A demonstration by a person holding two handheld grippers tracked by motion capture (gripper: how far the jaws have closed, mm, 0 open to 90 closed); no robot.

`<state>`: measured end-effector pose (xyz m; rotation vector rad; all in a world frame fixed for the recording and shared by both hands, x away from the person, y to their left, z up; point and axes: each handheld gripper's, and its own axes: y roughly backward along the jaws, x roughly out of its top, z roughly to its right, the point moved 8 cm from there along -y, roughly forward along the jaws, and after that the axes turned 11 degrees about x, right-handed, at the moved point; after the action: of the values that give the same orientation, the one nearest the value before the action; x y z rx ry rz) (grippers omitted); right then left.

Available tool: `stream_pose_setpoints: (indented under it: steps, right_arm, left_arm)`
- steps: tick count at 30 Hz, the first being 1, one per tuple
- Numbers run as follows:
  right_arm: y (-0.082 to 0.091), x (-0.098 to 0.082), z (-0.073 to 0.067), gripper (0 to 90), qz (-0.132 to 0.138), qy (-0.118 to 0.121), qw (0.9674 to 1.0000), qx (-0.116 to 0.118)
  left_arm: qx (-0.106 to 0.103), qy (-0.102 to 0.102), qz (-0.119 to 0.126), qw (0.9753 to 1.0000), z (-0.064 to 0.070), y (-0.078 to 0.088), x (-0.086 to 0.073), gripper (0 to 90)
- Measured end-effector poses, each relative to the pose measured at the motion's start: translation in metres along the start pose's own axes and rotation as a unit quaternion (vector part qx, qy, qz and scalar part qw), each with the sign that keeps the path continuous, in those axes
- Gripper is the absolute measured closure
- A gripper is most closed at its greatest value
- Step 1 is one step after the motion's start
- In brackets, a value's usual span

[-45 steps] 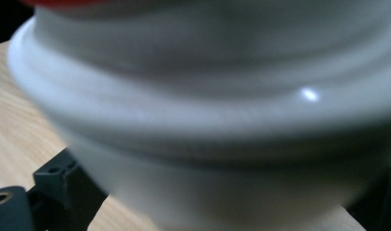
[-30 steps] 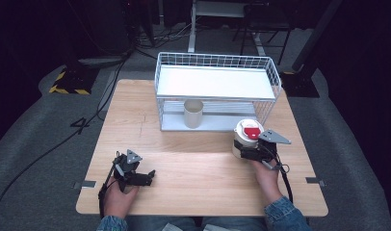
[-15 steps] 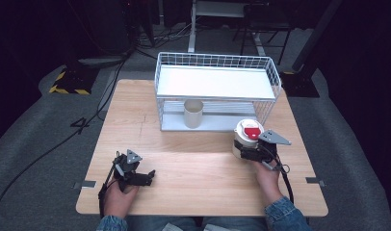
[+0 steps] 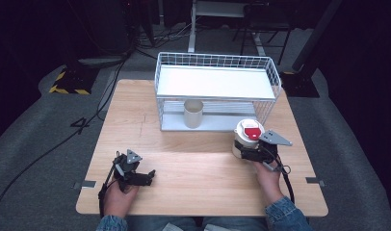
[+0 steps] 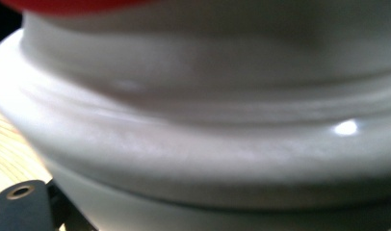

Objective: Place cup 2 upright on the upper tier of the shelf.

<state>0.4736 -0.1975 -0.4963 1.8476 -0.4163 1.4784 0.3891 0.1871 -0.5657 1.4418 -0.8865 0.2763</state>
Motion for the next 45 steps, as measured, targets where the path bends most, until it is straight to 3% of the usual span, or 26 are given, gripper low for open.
stream_pose_setpoints:
  steps: [14, 40, 45]
  right_arm:
    - [0.018, 0.021, 0.001, 11.8, 0.009, 0.0, 1.0, 0.003]
    - [0.041, 0.091, -0.012, 11.8, 0.02, 0.038, 0.9988, 0.024]
    - [0.044, 0.105, -0.013, 11.9, 0.018, 0.036, 0.9988, 0.027]
  left_arm:
    - [0.0, 0.001, -0.002, 1.0, 0.0, 0.0, 0.0, 0.4]
    - [-0.001, 0.001, -0.002, 1.0, 0.0, 0.0, 0.0, 0.4]
    - [0.0, 0.001, -0.002, 1.0, 0.0, 0.0, 0.0, 0.4]
